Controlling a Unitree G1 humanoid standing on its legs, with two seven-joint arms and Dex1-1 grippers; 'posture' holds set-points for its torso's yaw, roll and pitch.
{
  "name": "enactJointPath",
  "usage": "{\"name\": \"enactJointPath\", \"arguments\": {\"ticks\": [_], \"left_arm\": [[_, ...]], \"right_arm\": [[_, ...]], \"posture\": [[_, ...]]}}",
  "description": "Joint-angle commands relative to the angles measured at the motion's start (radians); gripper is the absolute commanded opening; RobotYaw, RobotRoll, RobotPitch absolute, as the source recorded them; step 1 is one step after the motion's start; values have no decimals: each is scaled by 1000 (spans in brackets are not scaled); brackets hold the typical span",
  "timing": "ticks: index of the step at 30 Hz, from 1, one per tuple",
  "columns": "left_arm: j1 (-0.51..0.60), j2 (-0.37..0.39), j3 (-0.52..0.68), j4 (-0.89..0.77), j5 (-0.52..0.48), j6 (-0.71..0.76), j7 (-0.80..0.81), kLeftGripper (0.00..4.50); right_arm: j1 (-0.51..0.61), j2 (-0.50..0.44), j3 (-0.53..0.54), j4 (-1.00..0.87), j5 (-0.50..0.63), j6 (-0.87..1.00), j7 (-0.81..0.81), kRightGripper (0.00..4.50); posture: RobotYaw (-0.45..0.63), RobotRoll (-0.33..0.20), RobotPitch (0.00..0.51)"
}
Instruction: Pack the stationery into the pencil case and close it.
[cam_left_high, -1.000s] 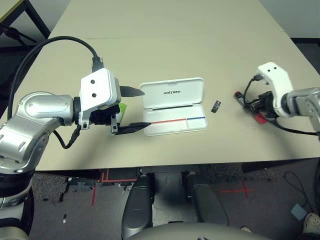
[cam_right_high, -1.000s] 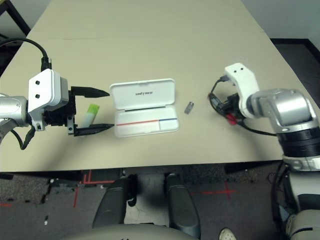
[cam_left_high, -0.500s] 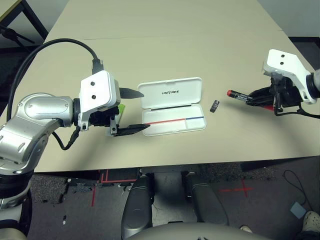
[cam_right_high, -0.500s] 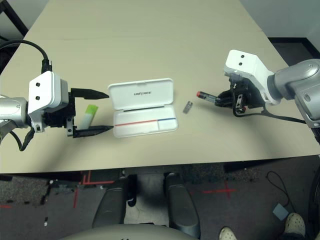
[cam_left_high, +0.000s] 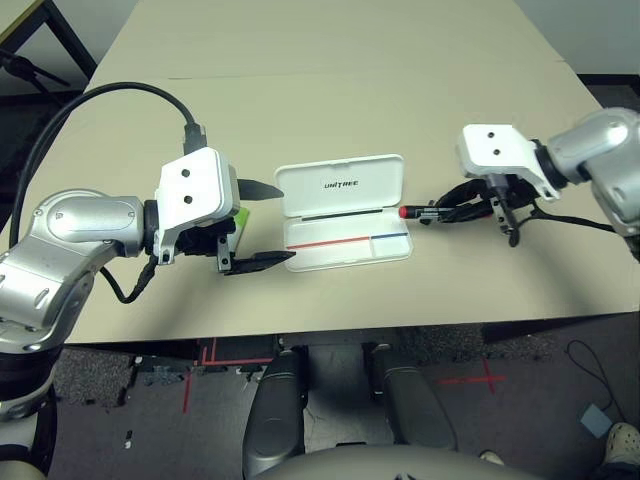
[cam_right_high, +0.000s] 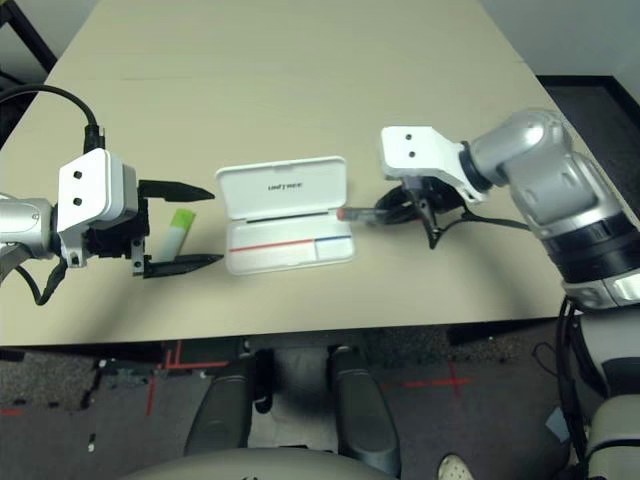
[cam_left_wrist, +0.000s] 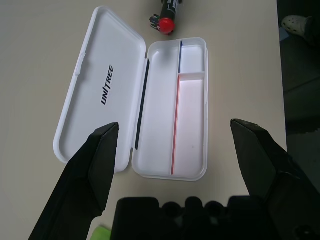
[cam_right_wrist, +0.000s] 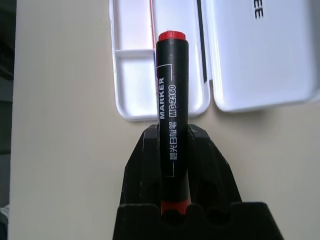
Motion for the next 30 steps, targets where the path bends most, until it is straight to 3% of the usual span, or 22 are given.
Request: {"name": "enactJointPath", "arguments": {"ticks": [1, 17, 30], "left_arm": [[22, 7, -12, -22, 9, -6, 8, 4500], [54, 11, -6, -43, 19, -5, 34, 4500], [60, 13, -5, -44, 24, -5, 35, 4500]], "right_arm": [[-38, 56, 28, 48, -36, -38, 3, 489], [-60, 315, 78, 214, -151, -165, -112, 489], [-54, 392, 72, 265, -186, -197, -134, 489]], "posture": [[52, 0, 179], [76, 0, 174], [80, 0, 177]]}}
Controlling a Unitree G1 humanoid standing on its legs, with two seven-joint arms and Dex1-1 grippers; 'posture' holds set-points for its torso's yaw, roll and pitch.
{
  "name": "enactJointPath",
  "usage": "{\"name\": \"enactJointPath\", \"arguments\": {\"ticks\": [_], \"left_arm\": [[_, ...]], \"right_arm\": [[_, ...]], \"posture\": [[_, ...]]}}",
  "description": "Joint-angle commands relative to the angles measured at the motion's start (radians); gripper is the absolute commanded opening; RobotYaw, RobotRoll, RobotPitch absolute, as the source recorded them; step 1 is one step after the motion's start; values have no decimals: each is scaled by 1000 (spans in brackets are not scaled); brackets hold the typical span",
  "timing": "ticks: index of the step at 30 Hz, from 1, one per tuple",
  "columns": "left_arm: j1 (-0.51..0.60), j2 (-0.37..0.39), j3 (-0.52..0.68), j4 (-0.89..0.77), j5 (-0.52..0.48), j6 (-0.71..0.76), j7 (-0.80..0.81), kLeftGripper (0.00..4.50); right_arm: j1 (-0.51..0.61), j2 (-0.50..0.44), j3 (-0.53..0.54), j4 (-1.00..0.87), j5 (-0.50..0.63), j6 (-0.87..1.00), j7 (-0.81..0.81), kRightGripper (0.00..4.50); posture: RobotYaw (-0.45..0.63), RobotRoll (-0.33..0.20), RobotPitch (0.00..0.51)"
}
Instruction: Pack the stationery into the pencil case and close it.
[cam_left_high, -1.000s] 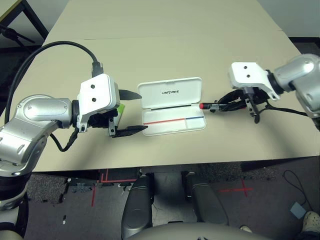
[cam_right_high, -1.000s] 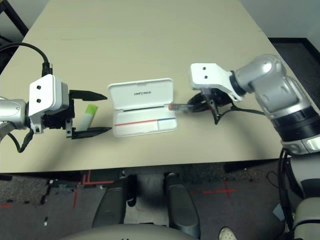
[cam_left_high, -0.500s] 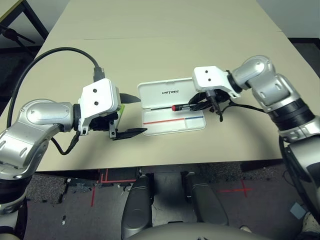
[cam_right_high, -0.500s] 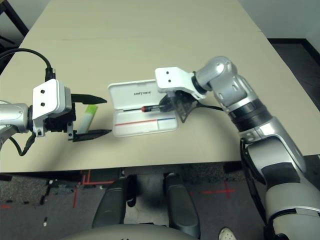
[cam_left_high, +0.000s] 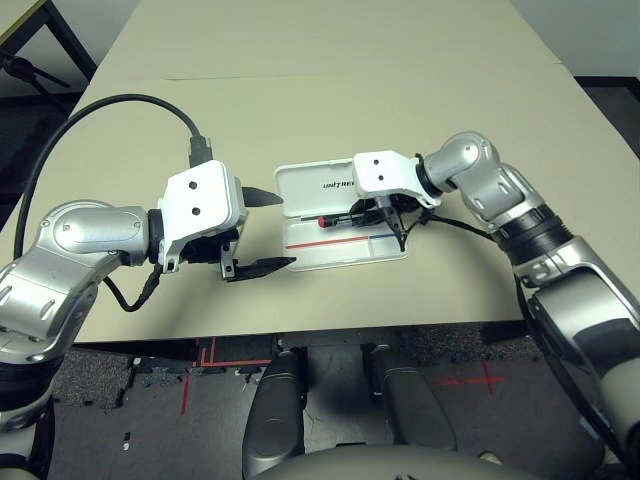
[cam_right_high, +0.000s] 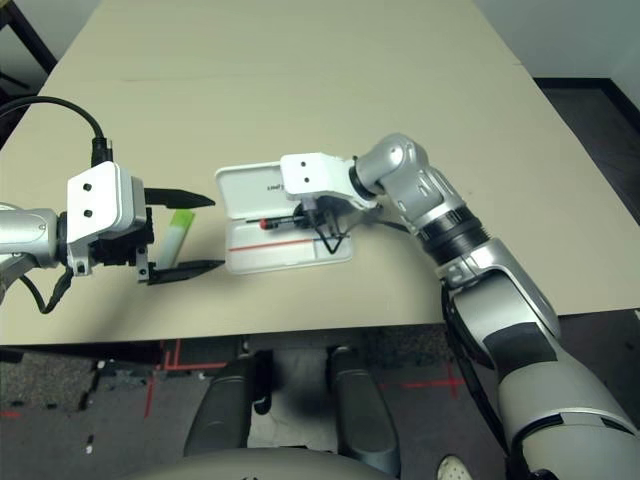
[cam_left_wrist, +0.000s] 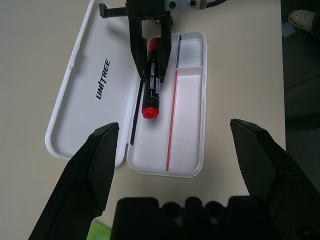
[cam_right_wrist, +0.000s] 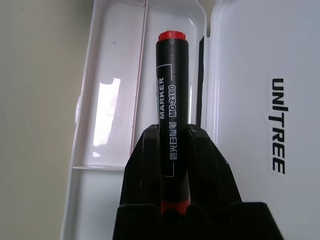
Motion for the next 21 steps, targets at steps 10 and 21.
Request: {"name": "enactJointPath", "arguments": {"ticks": [10, 21], "left_arm": [[24, 14, -3, -13, 7, -7, 2, 4500], [35, 21, 2, -10, 8, -9, -1, 4500]], "right_arm": [[8, 4, -7, -39, 3, 20, 4, 3063], [71, -211, -138, -293, 238, 252, 217, 4472]], "posture": [[75, 0, 182], [74, 0, 184]]}}
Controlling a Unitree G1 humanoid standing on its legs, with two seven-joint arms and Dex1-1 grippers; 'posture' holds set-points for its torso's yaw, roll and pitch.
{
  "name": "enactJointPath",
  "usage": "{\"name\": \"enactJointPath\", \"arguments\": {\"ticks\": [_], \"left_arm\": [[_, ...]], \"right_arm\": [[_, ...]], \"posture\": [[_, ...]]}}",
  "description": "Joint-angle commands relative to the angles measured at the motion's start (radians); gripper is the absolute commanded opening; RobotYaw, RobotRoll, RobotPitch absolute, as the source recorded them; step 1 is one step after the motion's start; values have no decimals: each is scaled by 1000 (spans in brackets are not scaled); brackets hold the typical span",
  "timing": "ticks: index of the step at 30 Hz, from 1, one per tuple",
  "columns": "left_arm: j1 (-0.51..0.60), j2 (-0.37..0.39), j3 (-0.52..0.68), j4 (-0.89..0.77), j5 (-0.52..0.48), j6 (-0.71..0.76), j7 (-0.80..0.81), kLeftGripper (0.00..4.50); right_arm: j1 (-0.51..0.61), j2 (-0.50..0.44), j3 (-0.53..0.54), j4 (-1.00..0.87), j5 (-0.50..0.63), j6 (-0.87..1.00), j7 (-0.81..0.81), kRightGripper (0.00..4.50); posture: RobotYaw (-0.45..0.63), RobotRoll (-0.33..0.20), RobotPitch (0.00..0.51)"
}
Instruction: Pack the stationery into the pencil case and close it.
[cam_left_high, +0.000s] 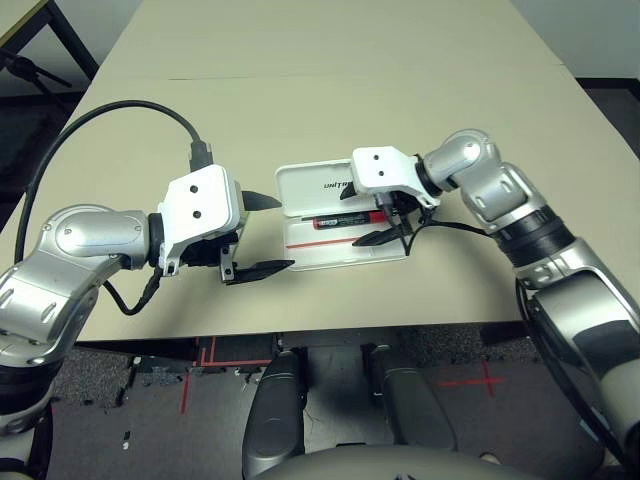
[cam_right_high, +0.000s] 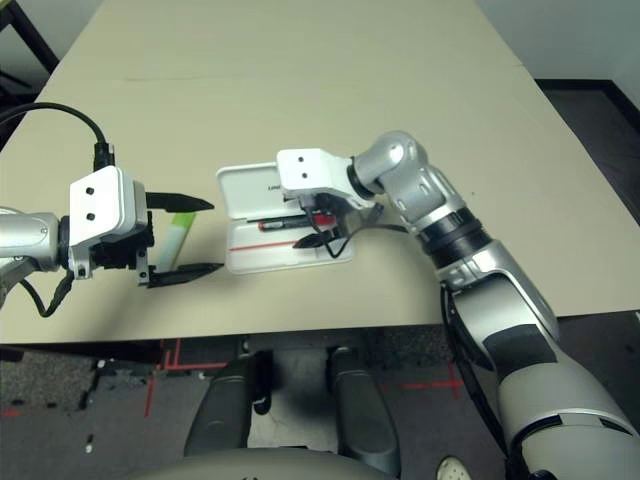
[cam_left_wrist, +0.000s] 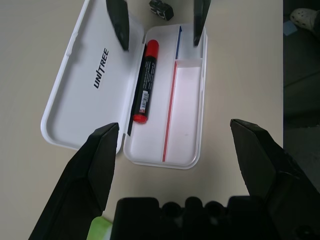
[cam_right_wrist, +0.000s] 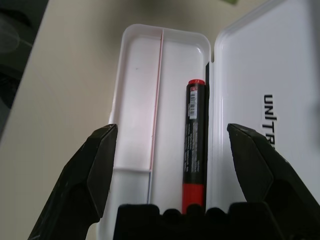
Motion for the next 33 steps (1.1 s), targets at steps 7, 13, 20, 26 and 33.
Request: {"name": "enactJointPath", "arguments": {"ticks": [7, 13, 20, 26, 33], "left_arm": [[25, 19, 6, 0, 9, -12, -6, 4500], [54, 31, 23, 8, 14, -4, -1, 4500], [60, 39, 19, 32, 26, 10, 9, 4500], [-10, 50, -35, 72, 75, 225, 137, 4500], [-156, -84, -20, 103, 53, 597, 361, 4500]], "right_arm": [[100, -248, -129, -140, 185, 147, 106, 4472], [206, -381, -245, -270, 290, 264, 91, 4472], [324, -469, -331, -364, 371, 349, 34, 4472], [352, -479, -336, -383, 393, 352, -5, 4472], [354, -484, -324, -379, 398, 340, -25, 4472]], "posture": [[68, 0, 183], [60, 0, 177], [28, 0, 173], [18, 0, 173], [16, 0, 173]]}}
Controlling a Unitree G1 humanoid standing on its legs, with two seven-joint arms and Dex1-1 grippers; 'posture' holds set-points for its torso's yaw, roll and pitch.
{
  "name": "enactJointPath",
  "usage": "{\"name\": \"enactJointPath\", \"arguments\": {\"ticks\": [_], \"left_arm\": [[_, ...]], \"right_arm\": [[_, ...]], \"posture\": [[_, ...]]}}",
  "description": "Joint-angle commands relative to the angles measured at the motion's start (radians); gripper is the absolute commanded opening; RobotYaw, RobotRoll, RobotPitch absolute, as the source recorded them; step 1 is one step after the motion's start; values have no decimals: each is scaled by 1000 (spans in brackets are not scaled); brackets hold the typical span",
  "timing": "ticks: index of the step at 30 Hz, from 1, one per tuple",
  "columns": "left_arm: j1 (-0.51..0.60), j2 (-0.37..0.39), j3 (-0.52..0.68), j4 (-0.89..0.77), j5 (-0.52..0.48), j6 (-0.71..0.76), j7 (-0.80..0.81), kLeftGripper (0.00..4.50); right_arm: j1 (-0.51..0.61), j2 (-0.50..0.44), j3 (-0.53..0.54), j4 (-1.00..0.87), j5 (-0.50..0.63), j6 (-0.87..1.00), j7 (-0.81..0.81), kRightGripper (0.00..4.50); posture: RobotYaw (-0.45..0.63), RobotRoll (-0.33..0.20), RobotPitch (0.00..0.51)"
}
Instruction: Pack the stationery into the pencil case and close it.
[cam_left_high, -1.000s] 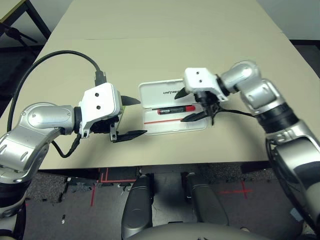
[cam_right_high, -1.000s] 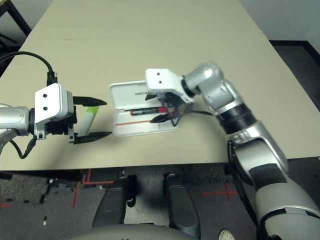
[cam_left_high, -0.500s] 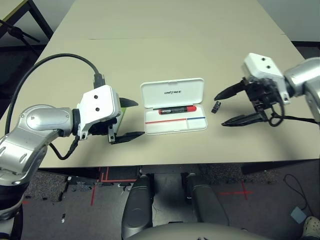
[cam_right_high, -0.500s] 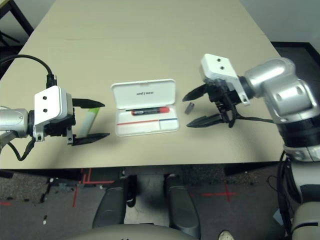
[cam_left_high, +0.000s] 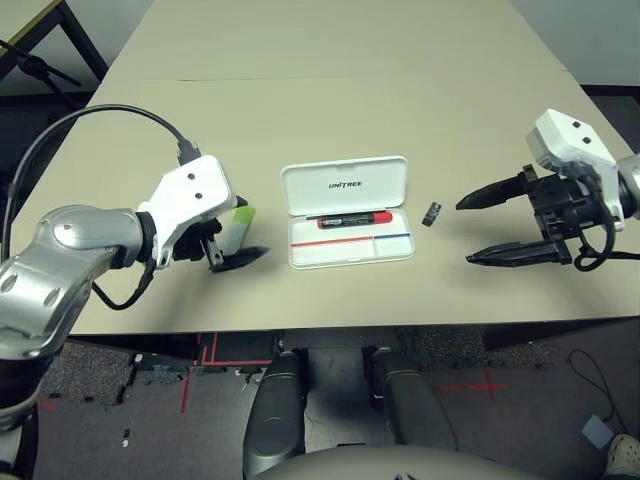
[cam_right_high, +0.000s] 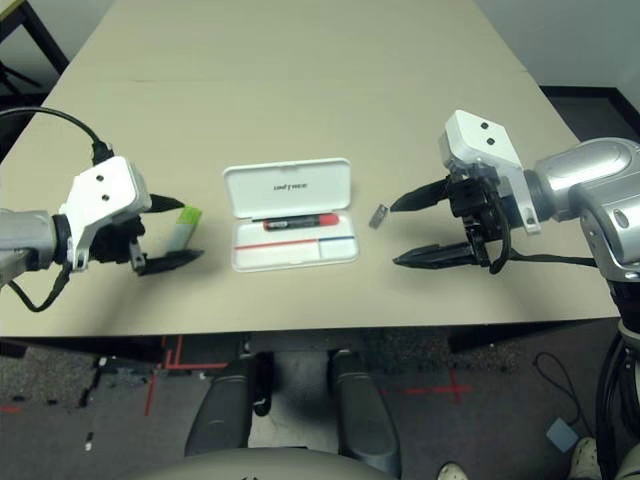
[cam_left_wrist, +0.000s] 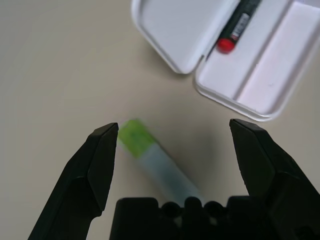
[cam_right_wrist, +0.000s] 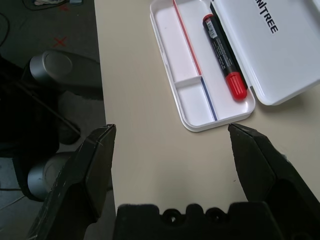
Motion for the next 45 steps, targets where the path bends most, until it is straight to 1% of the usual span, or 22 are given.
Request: {"name": "enactJointPath", "arguments": {"ticks": [1, 3, 6, 8, 12, 19, 20, 28, 40, 45], "left_arm": [[-56, -88, 12, 27, 5, 209, 129, 4500], [-72, -144, 23, 29, 13, 307, 187, 4500], [-84, -201, 38, 18, 15, 403, 246, 4500], [-92, -255, 59, 23, 38, 462, 307, 4500], [-88, -331, 83, 34, 83, 500, 400, 4500], [-70, -413, 113, 58, 129, 502, 486, 4500], [-71, -420, 116, 59, 130, 505, 490, 4500], [-49, -432, 106, 68, 130, 494, 506, 4500], [16, -456, 57, 68, 131, 471, 515, 4500], [9, -464, 42, 81, 130, 461, 519, 4500]], "right_arm": [[6, -9, -1, -6, 9, -10, -8, 4472], [5, -5, 6, -2, 4, -16, -13, 4472], [8, -4, 13, 2, -2, -26, -18, 4472], [10, -5, 16, 2, -3, -30, -21, 4472], [10, 2, 16, 1, 1, -32, -30, 4472], [6, 12, 21, 2, 0, -41, -41, 4472], [4, 14, 22, 4, -1, -43, -43, 4472], [3, 19, 26, 3, -3, -48, -49, 4472], [-1, 27, 38, 3, -8, -54, -55, 4472], [-7, 34, 43, 5, -11, -54, -56, 4472]], "posture": [[16, 0, 173], [15, 0, 172], [15, 0, 172], [15, 0, 172], [10, 0, 175], [10, 0, 175], [6, 0, 168], [2, 0, 167], [1, 0, 180], [-1, 0, 183]]}}
